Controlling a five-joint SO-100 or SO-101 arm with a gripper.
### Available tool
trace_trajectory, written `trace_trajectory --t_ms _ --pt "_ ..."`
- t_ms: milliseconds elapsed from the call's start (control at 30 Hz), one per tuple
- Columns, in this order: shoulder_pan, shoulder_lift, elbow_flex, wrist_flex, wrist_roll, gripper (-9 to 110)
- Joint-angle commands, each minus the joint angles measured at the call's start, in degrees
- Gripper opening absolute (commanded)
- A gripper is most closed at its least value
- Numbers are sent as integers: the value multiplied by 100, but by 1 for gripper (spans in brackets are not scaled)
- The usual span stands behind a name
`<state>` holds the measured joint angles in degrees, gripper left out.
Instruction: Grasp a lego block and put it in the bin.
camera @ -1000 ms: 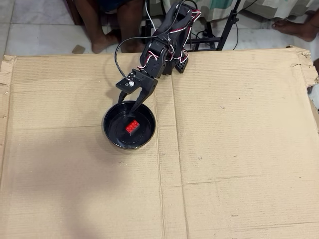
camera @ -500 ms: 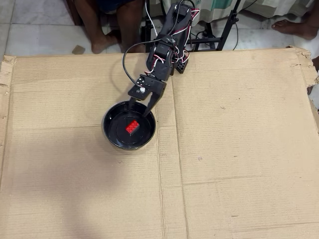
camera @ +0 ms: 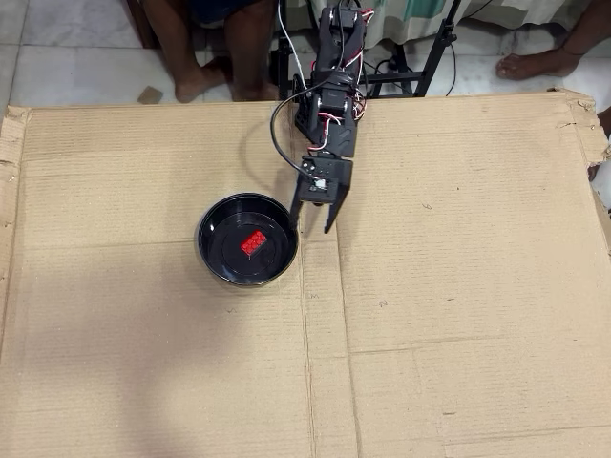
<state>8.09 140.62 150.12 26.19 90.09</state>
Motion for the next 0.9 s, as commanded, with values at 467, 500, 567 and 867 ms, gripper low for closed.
trace_trajectory --t_ms 467,500,567,867 --pt "-1020 3059 2197 -53 35 22" --pt "-1072 3190 2312 -53 35 22" --pt "-1151 3428 2514 -53 35 22" --pt "-1204 4280 3428 -44 26 22"
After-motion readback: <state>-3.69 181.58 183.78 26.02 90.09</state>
